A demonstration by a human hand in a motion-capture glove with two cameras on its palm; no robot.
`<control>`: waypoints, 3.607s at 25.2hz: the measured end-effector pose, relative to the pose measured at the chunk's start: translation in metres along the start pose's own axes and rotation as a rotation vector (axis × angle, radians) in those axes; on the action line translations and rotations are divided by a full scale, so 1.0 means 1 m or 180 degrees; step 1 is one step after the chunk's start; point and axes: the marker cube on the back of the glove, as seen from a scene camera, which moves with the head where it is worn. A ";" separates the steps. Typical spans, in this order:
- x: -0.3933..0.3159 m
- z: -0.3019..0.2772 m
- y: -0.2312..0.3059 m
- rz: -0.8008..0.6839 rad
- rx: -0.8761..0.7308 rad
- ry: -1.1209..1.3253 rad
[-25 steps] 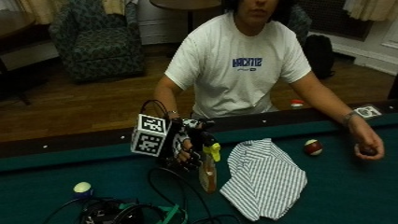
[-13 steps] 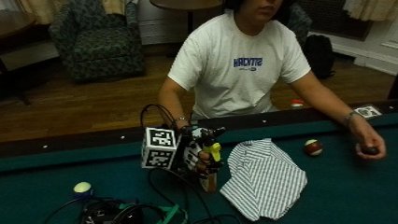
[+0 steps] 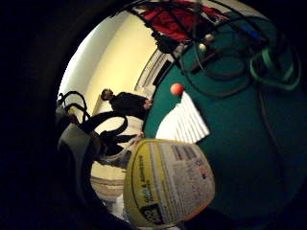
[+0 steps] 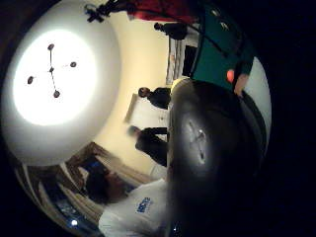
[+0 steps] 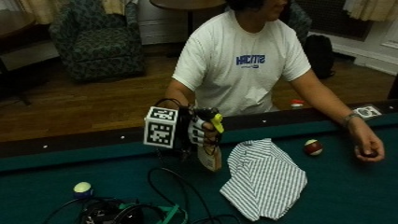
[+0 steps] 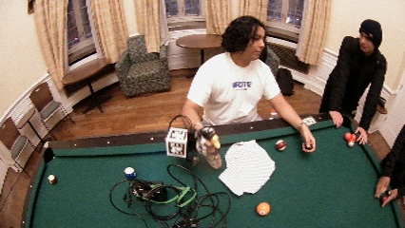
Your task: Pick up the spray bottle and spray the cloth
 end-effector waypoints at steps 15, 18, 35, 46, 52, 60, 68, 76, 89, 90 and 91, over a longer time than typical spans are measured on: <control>-0.170 -0.027 -0.047 0.0132 -0.1018 0.1140; -0.174 -0.016 -0.055 0.0460 -0.1248 0.1634; -0.082 0.102 -0.034 0.1821 -0.2951 0.3673; -0.003 0.166 0.008 0.2363 -0.3469 0.3986; 0.037 0.162 0.025 0.2558 -0.3616 0.4142; 0.042 0.161 0.029 0.2524 -0.3662 0.4222; -0.027 0.160 -0.009 0.2103 -0.3316 0.3502; -0.113 0.169 -0.048 0.1319 -0.2725 0.2398; -0.168 0.252 -0.025 -0.0125 -0.1905 -0.0194; -0.166 0.258 -0.023 -0.0192 -0.1851 -0.0277; -0.162 0.265 -0.020 -0.0256 -0.1802 -0.0331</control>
